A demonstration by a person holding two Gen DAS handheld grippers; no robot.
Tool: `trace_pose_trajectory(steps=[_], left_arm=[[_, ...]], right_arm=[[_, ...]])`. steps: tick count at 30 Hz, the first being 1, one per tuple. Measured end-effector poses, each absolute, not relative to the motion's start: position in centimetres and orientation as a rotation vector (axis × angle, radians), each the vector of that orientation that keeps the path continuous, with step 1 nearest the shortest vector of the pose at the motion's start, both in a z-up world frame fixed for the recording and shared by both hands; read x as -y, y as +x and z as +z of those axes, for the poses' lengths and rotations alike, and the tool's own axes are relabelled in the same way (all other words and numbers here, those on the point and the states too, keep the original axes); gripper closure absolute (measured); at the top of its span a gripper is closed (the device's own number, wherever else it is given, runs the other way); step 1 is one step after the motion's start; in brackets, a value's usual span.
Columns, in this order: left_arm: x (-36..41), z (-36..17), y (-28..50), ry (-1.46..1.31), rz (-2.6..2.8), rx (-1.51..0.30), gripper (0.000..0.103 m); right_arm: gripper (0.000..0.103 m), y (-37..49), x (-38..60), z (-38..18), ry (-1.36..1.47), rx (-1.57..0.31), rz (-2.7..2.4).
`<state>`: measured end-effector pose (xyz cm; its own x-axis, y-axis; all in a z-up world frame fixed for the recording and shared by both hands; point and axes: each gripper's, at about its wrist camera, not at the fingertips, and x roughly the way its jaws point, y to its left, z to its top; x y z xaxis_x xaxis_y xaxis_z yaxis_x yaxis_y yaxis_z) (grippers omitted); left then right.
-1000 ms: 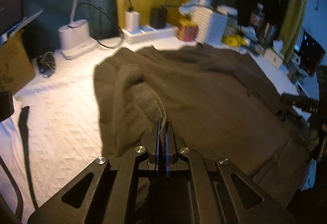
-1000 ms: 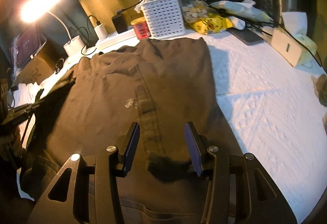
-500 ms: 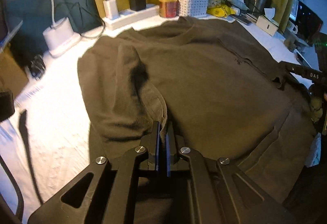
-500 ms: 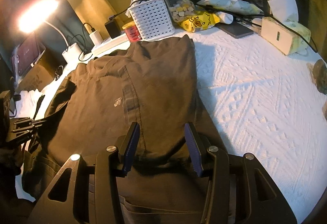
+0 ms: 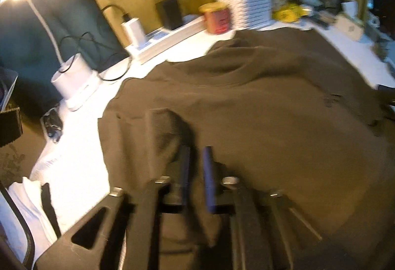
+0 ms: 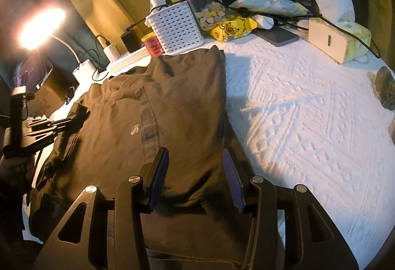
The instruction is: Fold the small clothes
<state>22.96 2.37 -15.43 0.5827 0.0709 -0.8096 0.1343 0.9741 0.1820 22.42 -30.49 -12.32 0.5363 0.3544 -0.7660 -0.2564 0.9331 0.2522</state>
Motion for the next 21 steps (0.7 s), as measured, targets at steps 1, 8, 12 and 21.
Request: trace_pose_trajectory(steps=[1,8,12,21], left_arm=[[-2.7,-15.5,23.2,0.223,-0.03,-0.946,0.053],[-3.9,-17.0,24.5,0.184,-0.02,-0.949,0.032],[-4.6,-17.7,24.6,0.131,-0.055,-0.943,0.058],[-4.7,-16.5,24.3,0.106,-0.084,-0.905,0.095]], right_arm=[[0.055,22.5,30.6,-12.4,0.115,-0.937,0.363],[0.055,23.4,30.8,-12.7,0.118,-0.944,0.354],[0.055,23.8,30.5,-12.7,0.109,-0.952,0.356],[0.055,24.2,30.1,-12.6,0.094,-0.947,0.37]])
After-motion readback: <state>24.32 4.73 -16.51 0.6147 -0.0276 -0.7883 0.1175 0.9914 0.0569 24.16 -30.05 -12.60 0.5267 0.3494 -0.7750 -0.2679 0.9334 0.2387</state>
